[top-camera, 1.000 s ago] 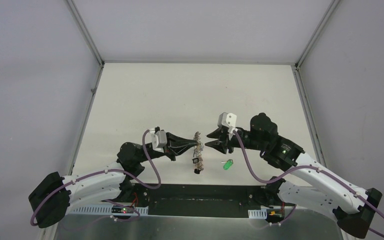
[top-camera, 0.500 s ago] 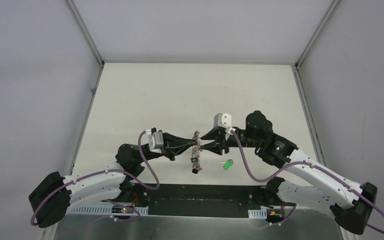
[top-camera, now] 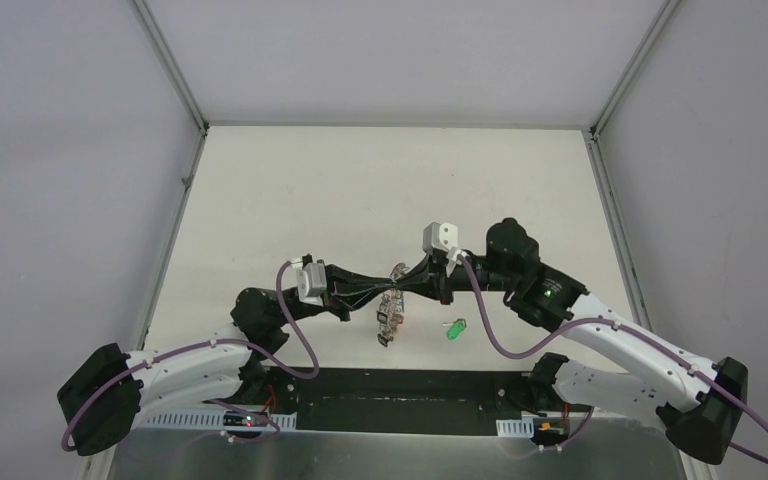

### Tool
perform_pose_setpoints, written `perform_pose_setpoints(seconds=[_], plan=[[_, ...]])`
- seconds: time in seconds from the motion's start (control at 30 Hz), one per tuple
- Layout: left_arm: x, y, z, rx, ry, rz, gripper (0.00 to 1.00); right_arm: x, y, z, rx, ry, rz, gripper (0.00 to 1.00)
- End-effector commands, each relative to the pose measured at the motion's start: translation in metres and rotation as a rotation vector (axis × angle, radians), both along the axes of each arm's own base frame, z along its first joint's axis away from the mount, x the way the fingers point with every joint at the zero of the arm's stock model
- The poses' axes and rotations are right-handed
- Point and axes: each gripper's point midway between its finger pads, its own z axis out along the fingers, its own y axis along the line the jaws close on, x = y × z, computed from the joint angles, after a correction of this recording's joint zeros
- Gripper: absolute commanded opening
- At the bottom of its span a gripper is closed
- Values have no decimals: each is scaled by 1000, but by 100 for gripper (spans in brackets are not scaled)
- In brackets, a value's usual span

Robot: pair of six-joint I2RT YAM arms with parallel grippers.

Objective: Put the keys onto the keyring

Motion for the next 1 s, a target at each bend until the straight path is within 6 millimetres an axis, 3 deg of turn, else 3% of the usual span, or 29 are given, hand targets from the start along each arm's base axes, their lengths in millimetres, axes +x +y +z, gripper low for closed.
perform_pose_setpoints(seconds=[0.0, 0.17, 0.2, 0.27, 0.33, 0.67, 0.97], plan=[[-9, 9, 30, -102, -58, -11, 0, -1, 7, 26, 77, -40, 33, 0], [-6, 10, 26, -86, -44, 9, 0, 0, 3, 19, 18, -18, 18, 0], [-4, 10, 23, -72, -38, 17, 3, 1, 1, 16, -4, -12, 8, 0], [-3, 11, 21, -45, -31, 30, 22, 2, -4, 9, -51, -2, -7, 0], [-1, 10, 14, 7, -13, 42, 29, 3, -9, 3, -99, 11, -23, 0], [-1, -1, -15, 299, 0, 12, 39, 3, -27, -23, -366, 124, -46, 0], [2, -19, -29, 372, 12, -49, 39, -7, -39, -32, -567, 231, 16, 0]])
